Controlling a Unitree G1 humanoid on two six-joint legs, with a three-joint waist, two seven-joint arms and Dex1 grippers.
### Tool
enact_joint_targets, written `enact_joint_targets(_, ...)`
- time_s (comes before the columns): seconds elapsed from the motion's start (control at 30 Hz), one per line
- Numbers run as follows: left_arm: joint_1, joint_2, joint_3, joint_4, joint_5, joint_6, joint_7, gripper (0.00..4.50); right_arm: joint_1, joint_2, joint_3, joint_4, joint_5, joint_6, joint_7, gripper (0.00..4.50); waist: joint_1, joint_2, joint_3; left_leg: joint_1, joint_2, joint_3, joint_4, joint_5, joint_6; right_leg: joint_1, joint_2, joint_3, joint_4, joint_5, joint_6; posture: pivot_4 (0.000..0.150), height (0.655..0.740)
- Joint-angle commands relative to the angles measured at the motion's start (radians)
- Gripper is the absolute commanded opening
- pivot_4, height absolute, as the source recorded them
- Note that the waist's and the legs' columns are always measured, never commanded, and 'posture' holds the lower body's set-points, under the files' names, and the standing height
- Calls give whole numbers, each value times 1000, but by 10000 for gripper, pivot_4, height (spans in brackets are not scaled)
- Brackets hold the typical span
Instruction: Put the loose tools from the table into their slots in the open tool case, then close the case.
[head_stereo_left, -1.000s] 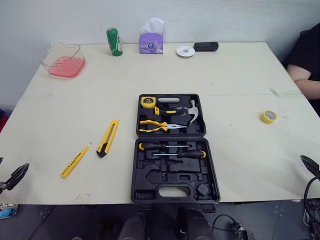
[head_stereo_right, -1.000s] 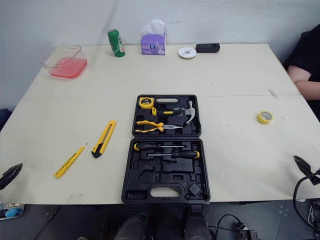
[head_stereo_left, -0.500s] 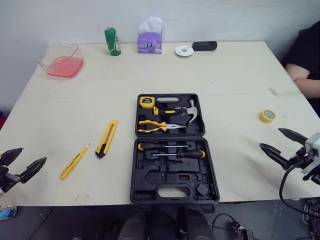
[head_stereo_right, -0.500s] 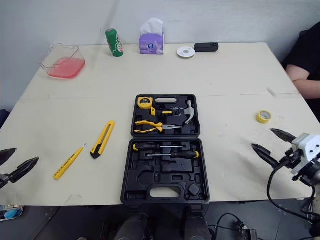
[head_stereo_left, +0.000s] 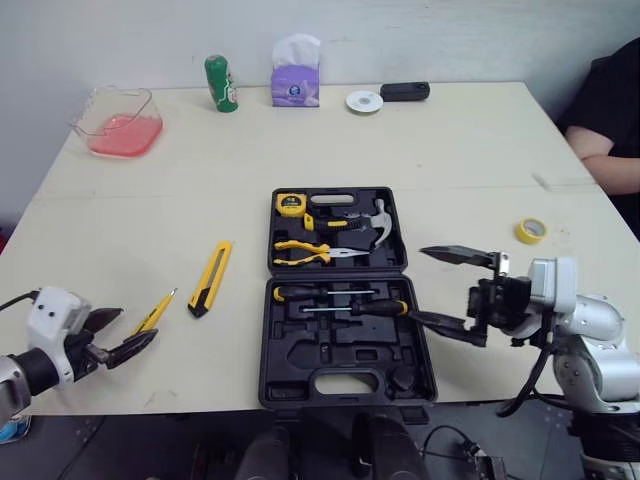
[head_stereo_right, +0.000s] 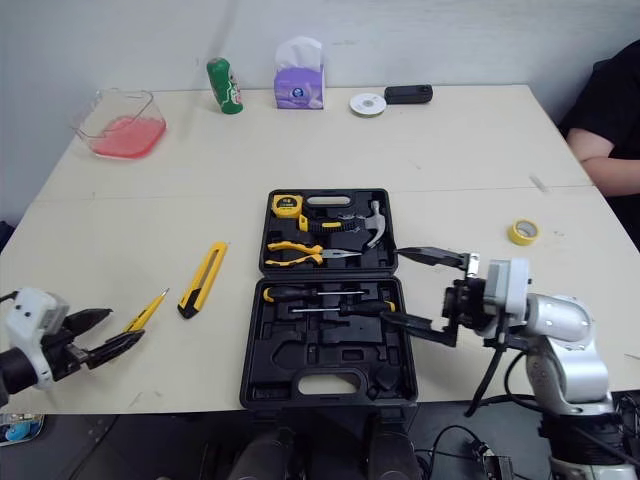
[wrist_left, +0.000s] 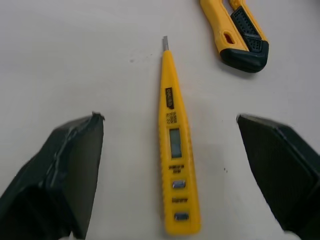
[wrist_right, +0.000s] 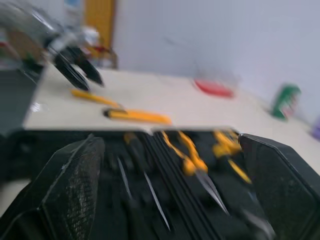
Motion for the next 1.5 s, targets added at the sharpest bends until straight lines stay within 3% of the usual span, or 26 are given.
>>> enact_joint_targets(0.03, 5, 5, -24, -27, 38, 18, 29, 45000, -5, 2, 11, -43, 15, -10, 28, 44318, 3, 0, 0, 0, 0, 0, 0, 0, 0, 0, 0, 0, 0, 0, 0, 1500, 7400)
enact_joint_targets(0.43, 2, -7, -110, 8, 110, -15, 34, 45000, -6, -8, 43, -71, 14, 1, 79, 44318, 23, 0, 0, 1, 0, 0, 0, 1, 0, 0, 0, 0, 1, 0, 0, 1500, 7400)
enact_joint_targets(0.57, 21, -11, -121, 22, 121, -34, 22, 31643, -6, -4, 46, -98, 21, 24, 62, 45000, 24, 1, -1, 1, 0, 0, 0, 1, 0, 0, -1, 0, 1, 0, 0, 1500, 7400)
enact_joint_targets(0.77, 32, -20, -115, 42, 123, -66, 14, 5754, -5, -7, 41, -97, 6, 27, 55, 45000, 23, 2, -2, 1, 0, 0, 0, 1, 0, 0, -1, 0, 1, 0, 0, 1500, 7400)
enact_joint_targets(1.0, 16, -51, -53, 81, 116, -201, 15, 5635, -5, -19, 25, -64, -15, 1, 66, 45000, 23, 3, -2, 1, 0, 0, 0, 1, 0, 0, -1, 0, 1, 0, 0, 1500, 7400)
enact_joint_targets(1.2, -50, -89, 25, 31, -2, -448, -150, 5635, 14, -47, -14, -13, -33, -23, 77, 45000, 27, -2, -1, 0, 0, 0, 0, 1, 0, -1, -1, 0, 1, 0, -1, 1500, 7400)
enact_joint_targets(1.5, -210, 0, -171, -105, 5, -440, -282, 5635, 95, -107, -99, 11, -61, -46, 58, 45000, 29, -3, -1, -1, -2, -1, 1, 2, 1, 1, -1, -2, 0, 0, 0, 1500, 7400)
